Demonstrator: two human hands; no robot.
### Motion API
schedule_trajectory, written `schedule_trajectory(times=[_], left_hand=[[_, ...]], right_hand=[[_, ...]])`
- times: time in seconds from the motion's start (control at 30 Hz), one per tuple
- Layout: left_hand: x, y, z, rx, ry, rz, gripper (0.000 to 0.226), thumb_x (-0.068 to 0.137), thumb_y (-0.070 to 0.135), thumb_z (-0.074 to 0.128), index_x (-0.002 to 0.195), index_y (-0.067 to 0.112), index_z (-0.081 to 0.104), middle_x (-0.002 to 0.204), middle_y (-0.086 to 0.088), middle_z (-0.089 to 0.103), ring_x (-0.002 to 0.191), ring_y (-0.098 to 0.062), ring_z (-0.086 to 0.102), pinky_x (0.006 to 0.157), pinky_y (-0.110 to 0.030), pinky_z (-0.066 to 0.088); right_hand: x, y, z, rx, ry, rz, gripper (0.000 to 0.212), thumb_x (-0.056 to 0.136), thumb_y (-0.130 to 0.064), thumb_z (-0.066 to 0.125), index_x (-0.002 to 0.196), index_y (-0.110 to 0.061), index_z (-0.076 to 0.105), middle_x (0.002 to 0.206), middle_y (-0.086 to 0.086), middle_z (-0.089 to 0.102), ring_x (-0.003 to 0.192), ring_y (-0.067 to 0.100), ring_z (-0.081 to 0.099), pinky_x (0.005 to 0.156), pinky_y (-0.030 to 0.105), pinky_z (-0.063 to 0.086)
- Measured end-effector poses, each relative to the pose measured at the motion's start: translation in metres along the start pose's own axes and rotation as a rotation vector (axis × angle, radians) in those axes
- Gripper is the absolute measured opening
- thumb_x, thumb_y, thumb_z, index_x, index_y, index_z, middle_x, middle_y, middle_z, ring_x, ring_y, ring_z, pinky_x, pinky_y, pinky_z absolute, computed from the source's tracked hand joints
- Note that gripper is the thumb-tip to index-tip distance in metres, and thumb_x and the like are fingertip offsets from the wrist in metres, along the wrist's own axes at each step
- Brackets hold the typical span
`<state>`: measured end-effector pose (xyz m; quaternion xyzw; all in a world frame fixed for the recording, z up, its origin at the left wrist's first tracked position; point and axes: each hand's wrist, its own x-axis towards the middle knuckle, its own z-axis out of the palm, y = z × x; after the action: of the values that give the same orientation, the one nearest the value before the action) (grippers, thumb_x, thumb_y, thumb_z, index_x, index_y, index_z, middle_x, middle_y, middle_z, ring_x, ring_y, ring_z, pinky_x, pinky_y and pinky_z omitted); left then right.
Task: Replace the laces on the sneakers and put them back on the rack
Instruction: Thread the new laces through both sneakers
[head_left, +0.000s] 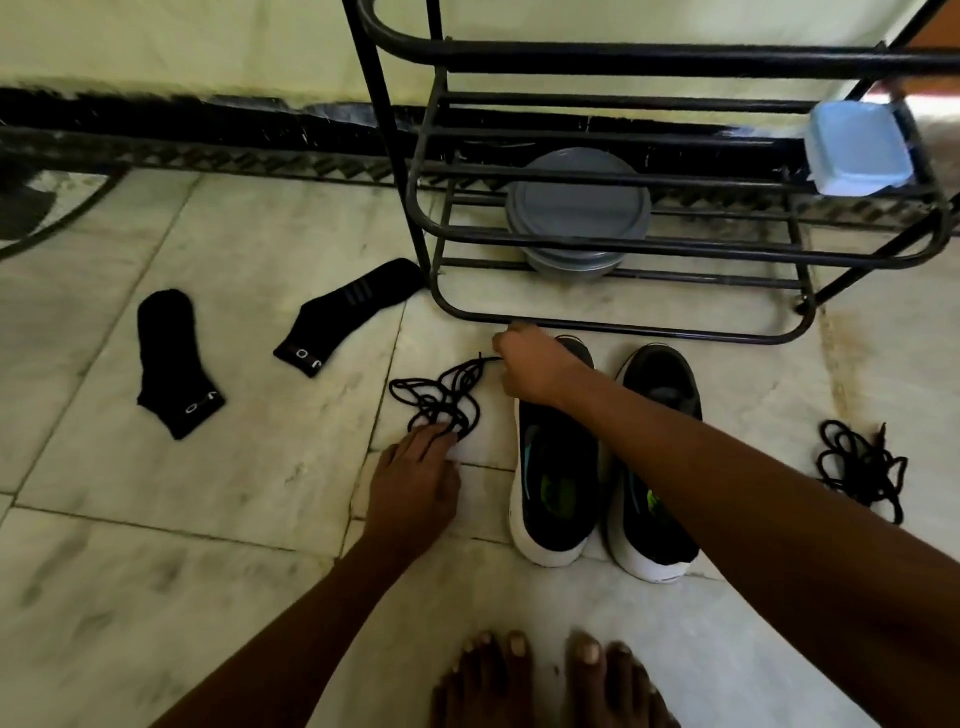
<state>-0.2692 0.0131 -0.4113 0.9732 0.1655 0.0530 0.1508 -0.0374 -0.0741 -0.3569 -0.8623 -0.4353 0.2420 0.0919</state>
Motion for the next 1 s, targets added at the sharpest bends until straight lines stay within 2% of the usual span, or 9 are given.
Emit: schedule_trajectory(times=[0.13, 0.27, 0.37, 0.5, 0.57, 0.67, 0.77, 0.87, 1.0], left_hand=[[-0.006, 0.001, -0.003, -0.003, 0.069, 0.005, 0.040, 0.093, 0.023, 0.049, 0.125, 0.007, 0.068, 0.123, -0.010, 0.071, 0.115, -0.028, 0.067, 0.096, -0.042, 0.055], [-0.001, -0.004, -0.008, 0.060, 0.059, -0.052, 0.038, 0.090, 0.022, 0.052, 0.121, 0.008, 0.068, 0.117, -0.009, 0.072, 0.106, -0.028, 0.069, 0.089, -0.040, 0.056], [0.003, -0.005, -0.014, 0.073, 0.083, -0.290, 0.035, 0.093, 0.034, 0.055, 0.120, 0.013, 0.064, 0.110, -0.006, 0.070, 0.092, -0.028, 0.069, 0.075, -0.036, 0.055], [0.022, 0.007, -0.038, -0.001, 0.282, -0.564, 0.056, 0.083, 0.038, 0.071, 0.129, 0.013, 0.052, 0.112, -0.007, 0.064, 0.103, -0.029, 0.060, 0.077, -0.035, 0.045], [0.038, 0.016, -0.052, -0.279, 0.372, -0.458, 0.076, 0.078, 0.028, 0.081, 0.141, 0.012, 0.042, 0.125, -0.004, 0.061, 0.113, -0.021, 0.058, 0.087, -0.027, 0.047], [0.068, 0.026, -0.067, -0.774, 0.181, -0.202, 0.094, 0.082, 0.011, 0.082, 0.154, 0.022, 0.023, 0.119, 0.004, 0.070, 0.107, -0.006, 0.067, 0.090, -0.015, 0.051], [0.097, 0.016, -0.074, -0.839, 0.093, -0.134, 0.054, 0.089, 0.009, 0.077, 0.136, 0.020, 0.053, 0.078, -0.005, 0.072, 0.079, -0.016, 0.073, 0.077, -0.027, 0.056], [0.112, -0.011, -0.086, -0.917, 0.170, -0.181, 0.011, 0.092, 0.006, 0.073, 0.101, 0.011, 0.071, 0.070, -0.011, 0.070, 0.066, -0.019, 0.072, 0.071, -0.030, 0.056], [0.111, -0.049, -0.103, -0.792, 0.207, -0.176, 0.012, 0.094, -0.001, 0.068, 0.095, 0.010, 0.072, 0.066, 0.004, 0.069, 0.059, -0.010, 0.065, 0.065, -0.026, 0.055]], right_hand=[[0.023, -0.007, 0.005, -0.045, -0.092, -0.074, 0.030, 0.088, -0.013, 0.067, 0.117, -0.008, 0.064, 0.124, 0.017, 0.052, 0.114, 0.033, 0.055, 0.093, 0.039, 0.051], [0.032, -0.007, 0.013, -0.090, -0.103, -0.095, 0.024, 0.089, -0.014, 0.065, 0.112, -0.009, 0.058, 0.119, 0.016, 0.053, 0.109, 0.033, 0.057, 0.081, 0.036, 0.047], [0.032, -0.006, 0.010, -0.002, -0.135, -0.132, 0.020, 0.088, -0.010, 0.064, 0.107, -0.014, 0.062, 0.112, 0.010, 0.058, 0.103, 0.028, 0.058, 0.077, 0.032, 0.045], [0.021, -0.017, -0.015, 0.265, 0.045, -0.224, 0.014, 0.085, 0.001, 0.068, 0.091, -0.010, 0.072, 0.088, 0.000, 0.073, 0.084, 0.010, 0.068, 0.076, 0.025, 0.053], [0.010, -0.029, -0.030, 0.377, 0.144, -0.297, 0.012, 0.084, -0.001, 0.075, 0.088, -0.012, 0.074, 0.083, -0.002, 0.073, 0.075, 0.002, 0.066, 0.071, 0.019, 0.051], [-0.007, -0.036, -0.046, 0.438, 0.277, -0.356, 0.010, 0.084, -0.006, 0.079, 0.090, -0.013, 0.074, 0.086, -0.004, 0.070, 0.078, 0.007, 0.065, 0.070, 0.013, 0.047], [-0.019, -0.024, -0.054, 0.445, 0.468, -0.290, 0.012, 0.084, -0.002, 0.076, 0.089, -0.012, 0.072, 0.086, 0.000, 0.068, 0.078, 0.012, 0.063, 0.071, 0.016, 0.046], [-0.033, 0.002, -0.053, 0.401, 0.596, -0.105, 0.014, 0.084, 0.001, 0.071, 0.089, -0.012, 0.072, 0.085, -0.002, 0.067, 0.080, 0.011, 0.061, 0.073, 0.016, 0.044], [-0.051, 0.034, -0.040, 0.359, 0.681, 0.137, 0.020, 0.083, 0.002, 0.063, 0.087, -0.016, 0.069, 0.084, -0.001, 0.069, 0.079, 0.016, 0.065, 0.075, 0.035, 0.057]])
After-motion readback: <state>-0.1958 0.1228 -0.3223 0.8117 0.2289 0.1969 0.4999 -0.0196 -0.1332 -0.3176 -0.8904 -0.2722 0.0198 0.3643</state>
